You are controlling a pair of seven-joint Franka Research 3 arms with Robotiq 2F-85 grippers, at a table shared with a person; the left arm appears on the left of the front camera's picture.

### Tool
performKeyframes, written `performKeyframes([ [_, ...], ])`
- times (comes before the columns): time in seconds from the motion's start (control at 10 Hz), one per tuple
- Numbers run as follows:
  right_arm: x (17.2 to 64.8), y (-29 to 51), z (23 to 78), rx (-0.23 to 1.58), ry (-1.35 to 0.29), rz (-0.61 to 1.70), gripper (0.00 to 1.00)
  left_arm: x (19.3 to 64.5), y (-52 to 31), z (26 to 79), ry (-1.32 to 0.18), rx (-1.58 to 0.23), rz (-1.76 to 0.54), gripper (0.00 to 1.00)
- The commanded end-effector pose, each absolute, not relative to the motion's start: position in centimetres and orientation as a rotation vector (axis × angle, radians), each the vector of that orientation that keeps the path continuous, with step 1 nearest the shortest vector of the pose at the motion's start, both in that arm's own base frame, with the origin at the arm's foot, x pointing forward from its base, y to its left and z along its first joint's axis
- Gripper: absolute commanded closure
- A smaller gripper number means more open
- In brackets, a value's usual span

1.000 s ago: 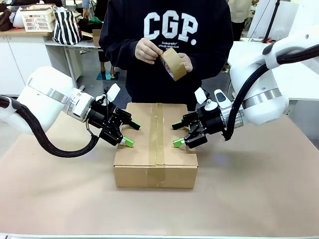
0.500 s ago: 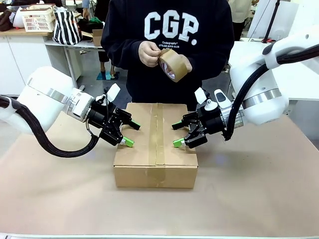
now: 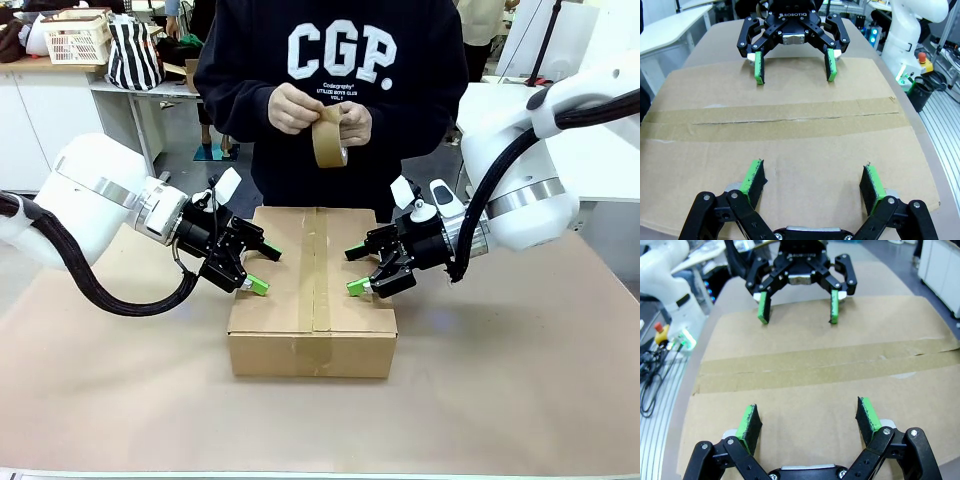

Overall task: Pack the gift set into the box.
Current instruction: Press and hold the closed box until the human finishes sealing it.

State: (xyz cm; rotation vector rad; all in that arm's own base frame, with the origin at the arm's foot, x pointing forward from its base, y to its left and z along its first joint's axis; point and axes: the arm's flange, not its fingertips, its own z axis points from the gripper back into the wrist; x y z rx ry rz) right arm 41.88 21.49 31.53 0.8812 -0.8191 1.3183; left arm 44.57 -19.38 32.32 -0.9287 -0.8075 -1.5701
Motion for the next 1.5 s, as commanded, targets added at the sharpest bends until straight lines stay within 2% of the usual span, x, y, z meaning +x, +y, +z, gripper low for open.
performKeyframes([
  [0.0, 41.69, 21.39, 31.27, 0.891, -0.819, 1.3, 0.0, 44.53, -19.29, 32.17, -0.798, -0.944, -1.564, 0.0],
  [1.4, 41.69, 21.39, 31.27, 0.891, -0.819, 1.3, 0.0, 44.53, -19.29, 32.17, -0.798, -0.944, -1.564, 0.0],
])
